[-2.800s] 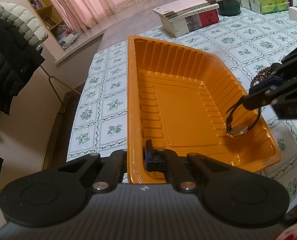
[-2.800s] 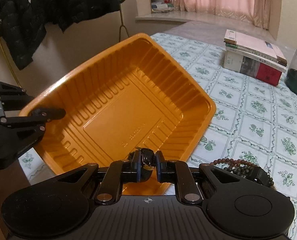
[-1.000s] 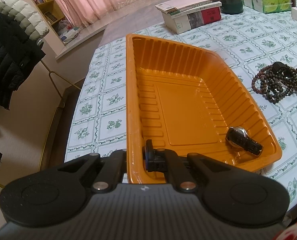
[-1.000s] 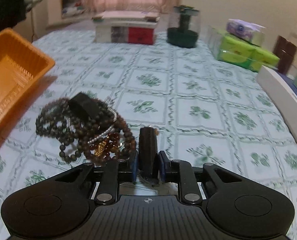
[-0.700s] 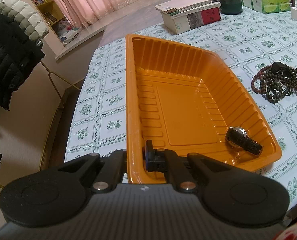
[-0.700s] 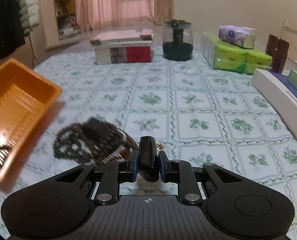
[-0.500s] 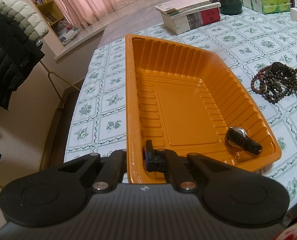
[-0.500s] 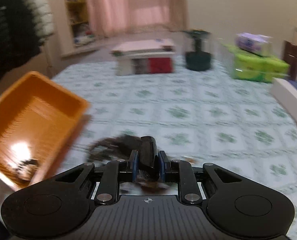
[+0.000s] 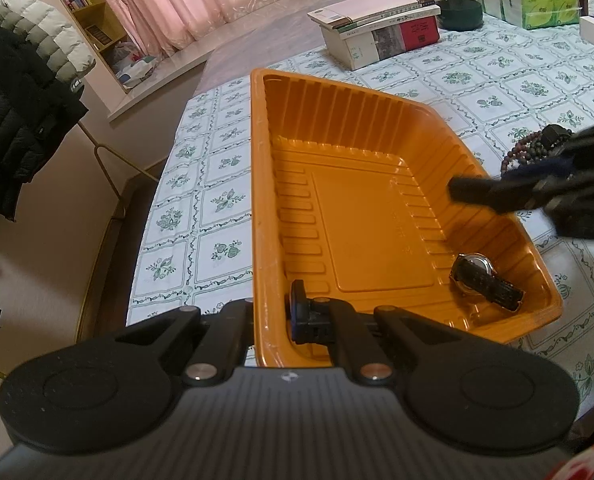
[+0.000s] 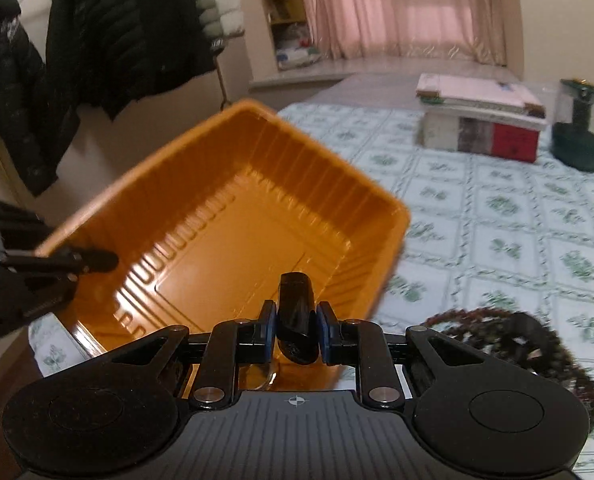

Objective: Organize jewelry
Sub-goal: 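Drop the black band into the orange tray with the right gripper, then grasp a dark beaded bracelet from the pile with the right gripper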

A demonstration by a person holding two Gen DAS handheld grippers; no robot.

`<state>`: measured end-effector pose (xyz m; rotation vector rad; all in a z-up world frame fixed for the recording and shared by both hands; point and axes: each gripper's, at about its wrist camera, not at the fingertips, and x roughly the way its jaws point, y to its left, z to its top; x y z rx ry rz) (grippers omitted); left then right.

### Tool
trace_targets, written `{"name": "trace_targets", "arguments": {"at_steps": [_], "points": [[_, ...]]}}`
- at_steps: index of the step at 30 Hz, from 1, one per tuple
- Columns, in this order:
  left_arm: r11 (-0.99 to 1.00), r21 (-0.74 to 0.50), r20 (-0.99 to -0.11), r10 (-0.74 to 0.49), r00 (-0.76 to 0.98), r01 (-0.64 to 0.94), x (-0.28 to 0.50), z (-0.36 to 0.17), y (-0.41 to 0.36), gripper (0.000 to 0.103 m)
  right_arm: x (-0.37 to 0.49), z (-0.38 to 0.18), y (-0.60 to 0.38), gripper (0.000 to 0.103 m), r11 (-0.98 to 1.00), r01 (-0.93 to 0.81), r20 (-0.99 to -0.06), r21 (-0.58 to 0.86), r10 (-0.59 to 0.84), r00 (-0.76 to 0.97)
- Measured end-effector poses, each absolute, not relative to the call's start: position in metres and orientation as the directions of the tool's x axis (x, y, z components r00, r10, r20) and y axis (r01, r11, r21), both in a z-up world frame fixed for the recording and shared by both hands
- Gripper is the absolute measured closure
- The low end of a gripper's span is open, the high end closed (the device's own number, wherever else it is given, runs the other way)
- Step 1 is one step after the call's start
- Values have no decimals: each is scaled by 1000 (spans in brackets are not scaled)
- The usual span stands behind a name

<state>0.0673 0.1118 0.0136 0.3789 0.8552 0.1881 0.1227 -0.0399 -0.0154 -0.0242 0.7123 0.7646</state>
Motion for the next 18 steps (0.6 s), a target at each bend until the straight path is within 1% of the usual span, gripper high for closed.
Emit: {"name": "trace_targets", "arguments": {"at_steps": [5,6,7,8,9,10,13,18], "points": [[917,398,-699,311,644,-10,68,13,112,100,123,-32,-34,82,724,-639,-619,258,632,466],[918,397,-700,309,644,-9,68,14,112,100,123,-33,-34,79,705,-655,-616,273,651,444],[918,397,-700,309,644,-9,68,13,112,100,122,-34,-35,69,693,-663,-616,284,662,428],[918,397,-700,310,644,-10,68,13,113,100,121,-33,-38,60,695,-660,-617,286,660,428],[918,396,-700,310,644,-11,68,13,113,100,119,-33,-42,48,706,-648,-613,284,654,443],[918,397,-699,310,644,-12,68,13,113,100,118,-33,-50,46,721,-632,-606,284,646,465],[918,397,-698,310,645,-12,68,13,113,100,115,-35,-75,46,763,-578,-612,290,612,501],[918,396,-698,310,645,-13,68,13,114,100,104,-42,-132,46,852,-457,-628,254,505,592]]}}
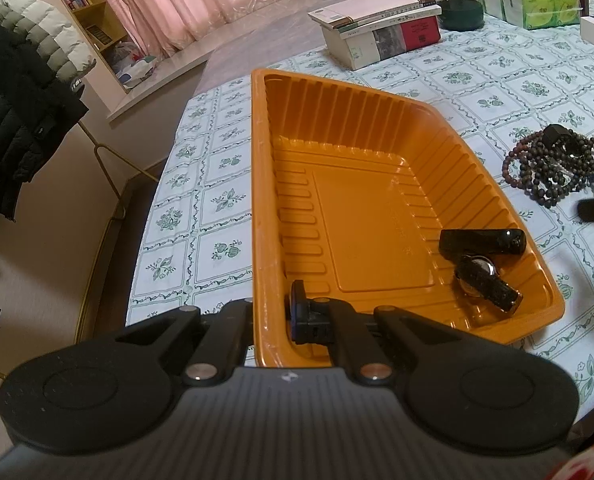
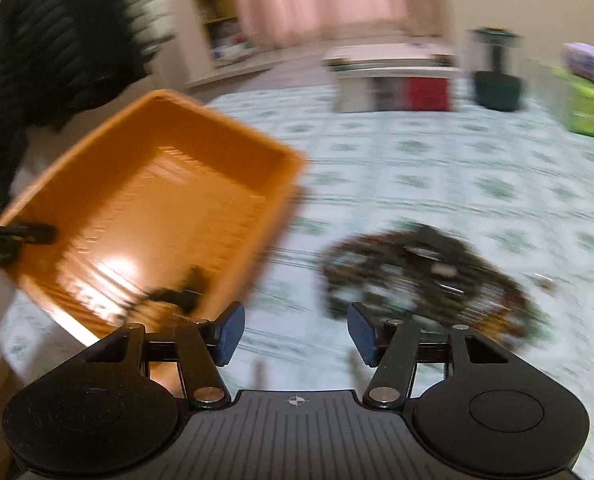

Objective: Organize jewelry
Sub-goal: 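Grasp a dark beaded bracelet from the pile with the right gripper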

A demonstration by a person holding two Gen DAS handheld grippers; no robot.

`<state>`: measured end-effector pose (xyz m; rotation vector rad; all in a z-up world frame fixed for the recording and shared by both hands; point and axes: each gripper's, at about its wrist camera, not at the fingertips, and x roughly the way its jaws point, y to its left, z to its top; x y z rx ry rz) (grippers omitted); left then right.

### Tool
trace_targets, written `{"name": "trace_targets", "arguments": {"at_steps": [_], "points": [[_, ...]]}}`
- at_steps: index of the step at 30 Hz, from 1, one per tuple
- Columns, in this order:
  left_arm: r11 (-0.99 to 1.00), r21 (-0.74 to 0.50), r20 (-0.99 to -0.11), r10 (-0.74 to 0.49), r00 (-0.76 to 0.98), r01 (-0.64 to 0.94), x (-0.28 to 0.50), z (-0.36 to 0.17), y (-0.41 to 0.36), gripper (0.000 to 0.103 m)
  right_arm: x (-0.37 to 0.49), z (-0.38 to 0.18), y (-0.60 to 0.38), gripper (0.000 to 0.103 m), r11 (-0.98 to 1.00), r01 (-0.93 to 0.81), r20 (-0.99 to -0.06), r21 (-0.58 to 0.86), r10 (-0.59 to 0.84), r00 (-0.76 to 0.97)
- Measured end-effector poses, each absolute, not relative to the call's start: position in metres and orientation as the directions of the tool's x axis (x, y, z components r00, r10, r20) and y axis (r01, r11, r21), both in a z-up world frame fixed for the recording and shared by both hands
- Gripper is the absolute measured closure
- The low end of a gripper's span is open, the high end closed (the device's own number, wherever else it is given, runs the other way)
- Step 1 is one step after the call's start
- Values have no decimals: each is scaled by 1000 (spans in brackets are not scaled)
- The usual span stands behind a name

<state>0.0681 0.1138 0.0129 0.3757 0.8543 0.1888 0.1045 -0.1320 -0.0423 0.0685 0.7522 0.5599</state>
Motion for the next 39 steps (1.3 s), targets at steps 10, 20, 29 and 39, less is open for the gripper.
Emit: {"name": "trace_targets", "arguments": {"at_steps": [10,20,29,39], "points": [[917,400,-697,314,644,-14,68,14,114,100,116,-58,-229,48,958,-187,-656,217,285,699],[915,404,-699,319,640,-14,69,13,115,100,146,-68,-239,82,953,-159,-686,258,297,664],[914,406,-698,320,640,-14,69,12,115,100,145,-58,-235,95,963,-167,-688,210,267,675],[914,407,-696,319,643,-13,68,12,113,100,130,-15,-234,96,957,-218,-608,192,290,739]]}}
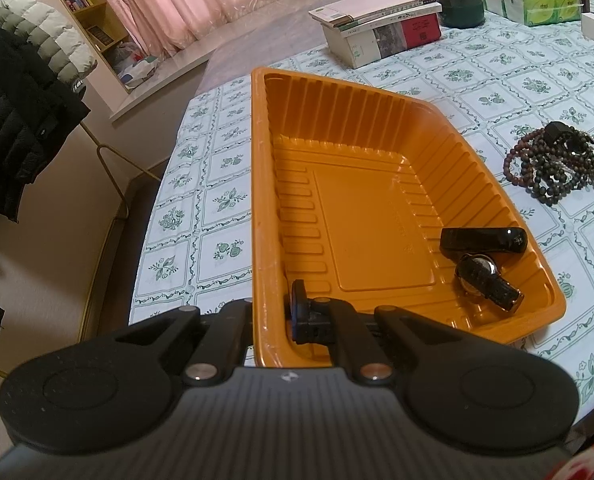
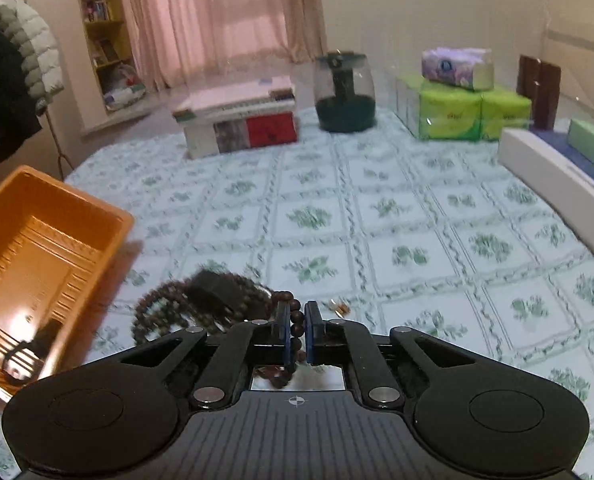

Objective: Organize jewelry
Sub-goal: 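Grasp a dark beaded bracelet from the pile with the right gripper, then drop the beaded bracelet into the orange tray with the right gripper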

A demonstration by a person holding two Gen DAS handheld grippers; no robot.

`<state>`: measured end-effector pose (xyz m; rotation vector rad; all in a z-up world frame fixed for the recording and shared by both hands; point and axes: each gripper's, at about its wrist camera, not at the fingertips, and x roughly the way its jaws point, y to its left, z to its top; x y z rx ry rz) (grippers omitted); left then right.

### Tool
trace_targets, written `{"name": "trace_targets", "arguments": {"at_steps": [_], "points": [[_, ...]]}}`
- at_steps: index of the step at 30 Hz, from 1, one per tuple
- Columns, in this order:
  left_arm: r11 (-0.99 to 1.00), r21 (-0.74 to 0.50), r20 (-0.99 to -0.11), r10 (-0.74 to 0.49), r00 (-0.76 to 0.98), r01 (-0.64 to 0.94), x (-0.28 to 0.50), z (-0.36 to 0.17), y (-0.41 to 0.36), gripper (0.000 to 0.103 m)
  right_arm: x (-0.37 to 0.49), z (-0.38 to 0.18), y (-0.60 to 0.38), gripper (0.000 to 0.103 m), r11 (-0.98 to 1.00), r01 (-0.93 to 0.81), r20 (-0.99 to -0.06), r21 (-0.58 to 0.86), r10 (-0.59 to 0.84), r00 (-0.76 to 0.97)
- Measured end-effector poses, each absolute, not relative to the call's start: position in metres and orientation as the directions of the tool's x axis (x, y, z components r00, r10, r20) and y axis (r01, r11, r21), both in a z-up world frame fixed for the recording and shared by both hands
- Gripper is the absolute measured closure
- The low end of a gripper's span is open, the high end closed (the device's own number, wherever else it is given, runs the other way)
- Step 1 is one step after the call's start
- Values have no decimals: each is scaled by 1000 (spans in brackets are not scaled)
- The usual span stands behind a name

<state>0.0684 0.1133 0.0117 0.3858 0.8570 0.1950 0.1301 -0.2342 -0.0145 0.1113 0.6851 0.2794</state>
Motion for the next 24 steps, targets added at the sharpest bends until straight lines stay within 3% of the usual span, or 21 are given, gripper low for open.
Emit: {"name": "trace_targets", "arguments": {"at_steps": [13,24], "points": [[918,397,-697,312,646,-16,67,11,115,100,133,25,-150,96,854,-429,-533,296,520,667],[920,391,-697,306,649,-14,67,12,116,100,147,14,-52,96,755,-587,-531,293,639,557]]}}
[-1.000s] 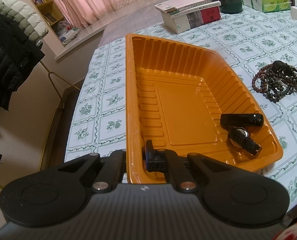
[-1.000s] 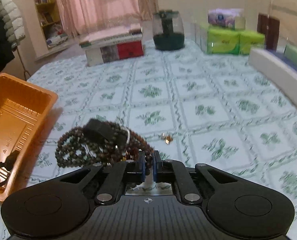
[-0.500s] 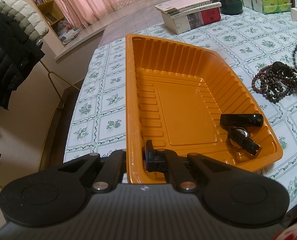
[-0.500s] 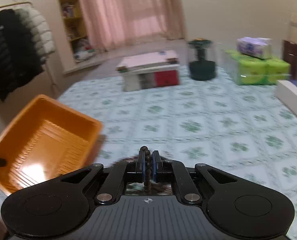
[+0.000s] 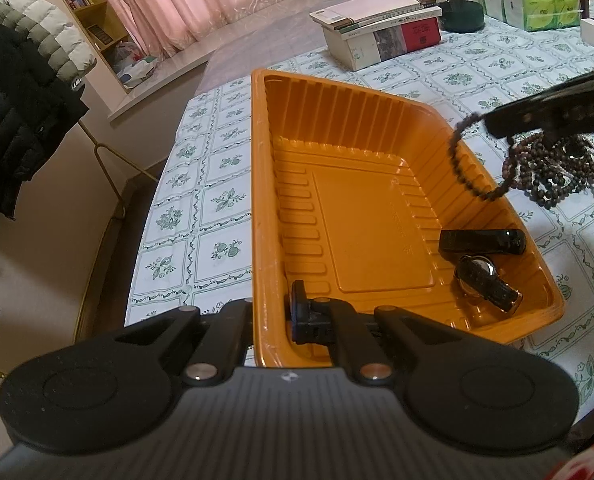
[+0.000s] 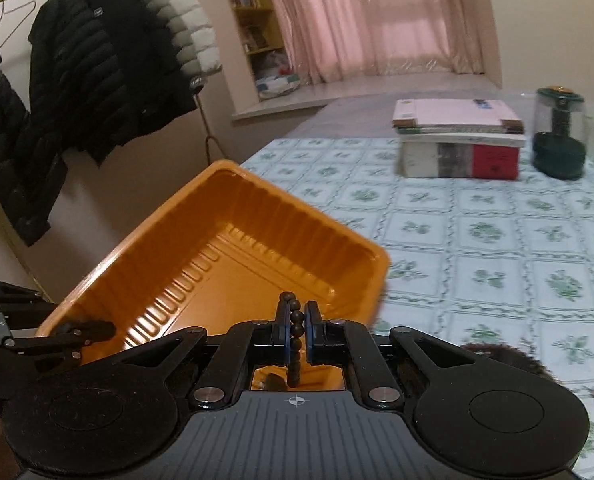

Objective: Organize jewelry
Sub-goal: 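Drop the beaded bracelet into the orange tray with the right gripper, then grasp the red beaded bracelet with pendant using the right gripper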

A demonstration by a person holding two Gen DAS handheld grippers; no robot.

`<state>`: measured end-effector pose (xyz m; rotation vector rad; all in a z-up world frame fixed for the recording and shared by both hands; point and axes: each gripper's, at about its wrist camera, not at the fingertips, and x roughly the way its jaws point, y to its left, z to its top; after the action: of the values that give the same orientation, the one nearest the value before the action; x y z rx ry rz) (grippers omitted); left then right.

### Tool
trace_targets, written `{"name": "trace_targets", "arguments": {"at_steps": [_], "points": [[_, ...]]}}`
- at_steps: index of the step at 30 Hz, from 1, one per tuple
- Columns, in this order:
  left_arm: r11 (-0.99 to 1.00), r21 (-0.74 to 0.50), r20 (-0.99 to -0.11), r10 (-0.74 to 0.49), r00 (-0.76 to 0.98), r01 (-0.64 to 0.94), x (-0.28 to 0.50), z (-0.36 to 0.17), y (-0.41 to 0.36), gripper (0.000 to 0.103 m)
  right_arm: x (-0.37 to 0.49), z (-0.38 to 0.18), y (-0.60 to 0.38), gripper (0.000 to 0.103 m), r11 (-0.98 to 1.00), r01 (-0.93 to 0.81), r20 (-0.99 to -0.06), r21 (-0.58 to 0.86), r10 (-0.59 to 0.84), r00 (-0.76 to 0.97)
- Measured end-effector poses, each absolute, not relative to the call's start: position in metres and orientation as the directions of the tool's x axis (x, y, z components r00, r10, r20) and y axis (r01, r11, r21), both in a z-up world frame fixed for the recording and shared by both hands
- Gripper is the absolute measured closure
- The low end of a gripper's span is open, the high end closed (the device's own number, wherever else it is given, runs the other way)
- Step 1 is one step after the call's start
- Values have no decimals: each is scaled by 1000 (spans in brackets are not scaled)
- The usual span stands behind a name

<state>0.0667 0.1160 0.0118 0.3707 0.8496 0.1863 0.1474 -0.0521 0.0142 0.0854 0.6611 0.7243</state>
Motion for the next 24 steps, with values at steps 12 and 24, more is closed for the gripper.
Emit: {"name": "trace_targets", "arguments": {"at_steps": [12,24], "points": [[921,390,-699,306,647,-15,68,11,117,100,157,0,-46,74,724,-592,-533,355,677,508],[920,392,-697,307,648,-15,68,10,116,100,132,-32,-167,66,895,-332,-599,299,447,665]]}}
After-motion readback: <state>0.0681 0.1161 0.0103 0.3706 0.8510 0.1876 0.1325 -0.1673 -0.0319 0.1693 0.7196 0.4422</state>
